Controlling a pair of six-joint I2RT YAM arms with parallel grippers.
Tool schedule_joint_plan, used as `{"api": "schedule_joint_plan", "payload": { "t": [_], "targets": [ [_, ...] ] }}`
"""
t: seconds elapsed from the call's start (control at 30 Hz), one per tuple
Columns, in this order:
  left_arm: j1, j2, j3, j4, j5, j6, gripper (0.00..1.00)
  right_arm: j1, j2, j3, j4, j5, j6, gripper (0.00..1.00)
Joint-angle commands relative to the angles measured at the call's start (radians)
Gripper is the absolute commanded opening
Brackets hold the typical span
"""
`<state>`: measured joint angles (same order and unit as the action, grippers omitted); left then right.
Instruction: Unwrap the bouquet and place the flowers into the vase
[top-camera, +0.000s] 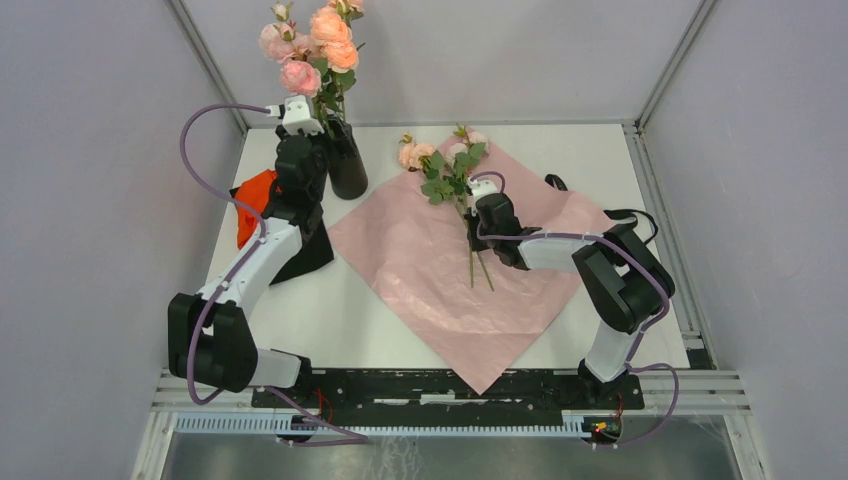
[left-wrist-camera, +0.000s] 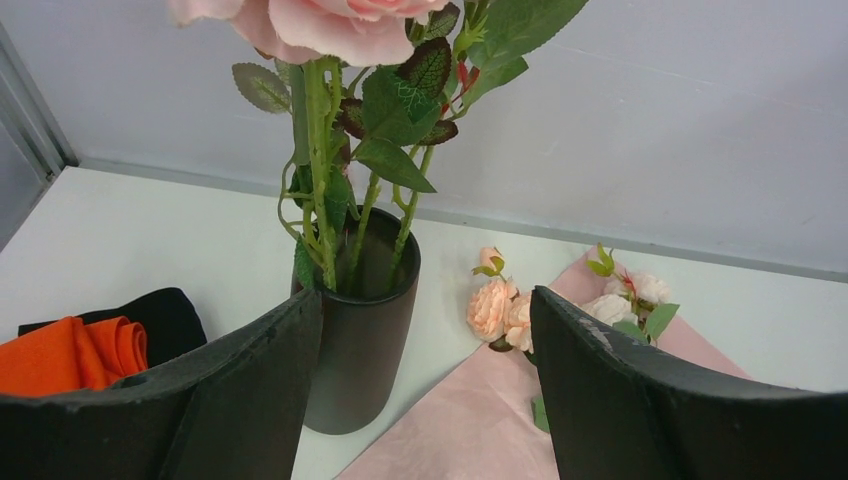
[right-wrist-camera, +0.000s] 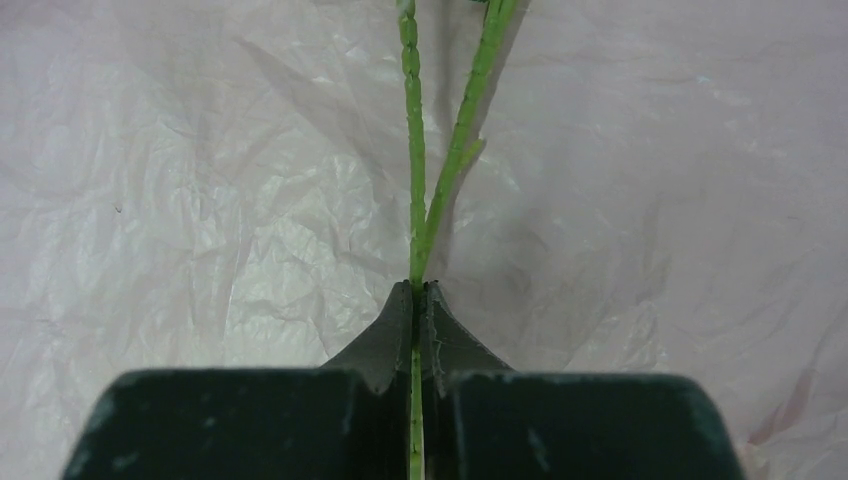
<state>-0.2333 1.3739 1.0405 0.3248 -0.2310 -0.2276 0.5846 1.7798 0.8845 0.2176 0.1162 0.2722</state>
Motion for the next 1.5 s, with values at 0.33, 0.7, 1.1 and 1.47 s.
{"api": "schedule_joint_plan", "payload": {
  "t": [0.33, 0.7, 1.1, 1.47],
  "targets": [
    [-0.095, -0.078, 0.060, 0.000, -0.021, 0.068, 0.82, -0.002, -0.169, 0.018, 0.011, -0.029, 0.001, 0.00],
    [-0.231, 0.004, 0.033, 0.127, 0.341, -0.171, 0.82, 0.003, -0.402, -0.016, 0.010, -0.026, 0.003, 0.00],
    [-0.232, 0.207, -0.058, 0.697, 0.718, -0.651, 0.84, 0.012, -0.650, -0.051, -0.009, -0.049, -0.004, 0.00],
    [-0.249, 0.345, 0.031, 0.766, 0.705, -0.696, 0.81, 0.042, -0.678, -0.059, -0.016, -0.076, 0.007, 0.00]
  ]
}}
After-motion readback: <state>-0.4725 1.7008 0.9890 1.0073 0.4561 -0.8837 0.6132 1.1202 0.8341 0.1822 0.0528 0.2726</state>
